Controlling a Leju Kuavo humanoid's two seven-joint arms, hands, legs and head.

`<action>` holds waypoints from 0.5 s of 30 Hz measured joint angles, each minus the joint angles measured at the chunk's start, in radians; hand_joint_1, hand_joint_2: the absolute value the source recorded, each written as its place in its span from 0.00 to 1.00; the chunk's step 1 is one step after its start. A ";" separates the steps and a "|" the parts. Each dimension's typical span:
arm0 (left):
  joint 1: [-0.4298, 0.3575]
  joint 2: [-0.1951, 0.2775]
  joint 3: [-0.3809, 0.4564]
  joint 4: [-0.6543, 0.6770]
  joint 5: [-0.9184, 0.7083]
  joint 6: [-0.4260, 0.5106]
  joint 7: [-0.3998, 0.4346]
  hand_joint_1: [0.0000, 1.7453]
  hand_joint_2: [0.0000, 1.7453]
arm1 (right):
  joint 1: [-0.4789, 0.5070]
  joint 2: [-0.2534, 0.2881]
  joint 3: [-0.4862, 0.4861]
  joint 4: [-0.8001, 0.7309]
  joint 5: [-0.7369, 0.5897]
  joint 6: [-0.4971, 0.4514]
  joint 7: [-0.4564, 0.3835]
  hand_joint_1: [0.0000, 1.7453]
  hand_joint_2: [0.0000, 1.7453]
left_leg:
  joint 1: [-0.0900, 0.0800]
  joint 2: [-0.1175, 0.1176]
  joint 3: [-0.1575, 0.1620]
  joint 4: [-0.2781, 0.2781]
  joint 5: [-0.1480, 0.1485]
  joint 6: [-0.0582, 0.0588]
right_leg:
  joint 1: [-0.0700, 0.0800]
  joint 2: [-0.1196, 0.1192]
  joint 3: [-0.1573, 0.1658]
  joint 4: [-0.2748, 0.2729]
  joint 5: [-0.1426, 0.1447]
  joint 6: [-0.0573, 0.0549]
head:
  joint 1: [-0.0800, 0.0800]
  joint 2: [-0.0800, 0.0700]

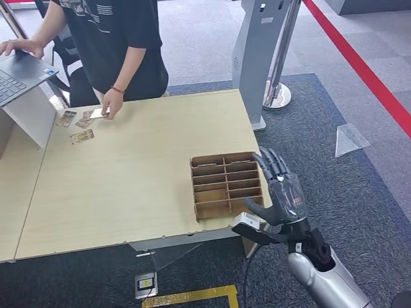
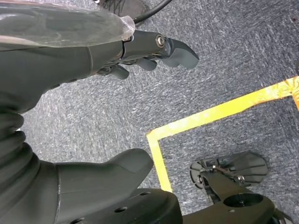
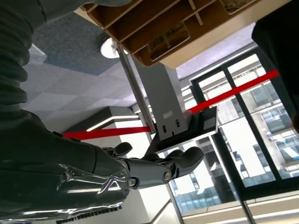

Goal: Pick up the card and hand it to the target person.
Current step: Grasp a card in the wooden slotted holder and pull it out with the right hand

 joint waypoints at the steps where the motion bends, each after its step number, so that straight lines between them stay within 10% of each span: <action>1: 0.000 0.000 0.000 0.000 -0.002 -0.001 -0.001 0.00 1.00 | -0.007 0.000 0.001 0.005 0.026 0.027 0.017 0.00 1.00 | 0.000 0.000 0.000 0.000 0.000 0.000 | 0.000 0.000 0.000 0.000 0.000 0.000 | 0.000 0.000; 15: -0.008 -0.005 0.000 0.000 -0.020 -0.017 0.003 0.00 1.00 | -0.140 0.013 0.035 0.134 0.116 0.178 0.092 0.00 1.00 | 0.000 0.000 0.000 0.000 0.000 0.000 | 0.000 0.000 0.000 0.000 0.000 0.000 | 0.000 0.000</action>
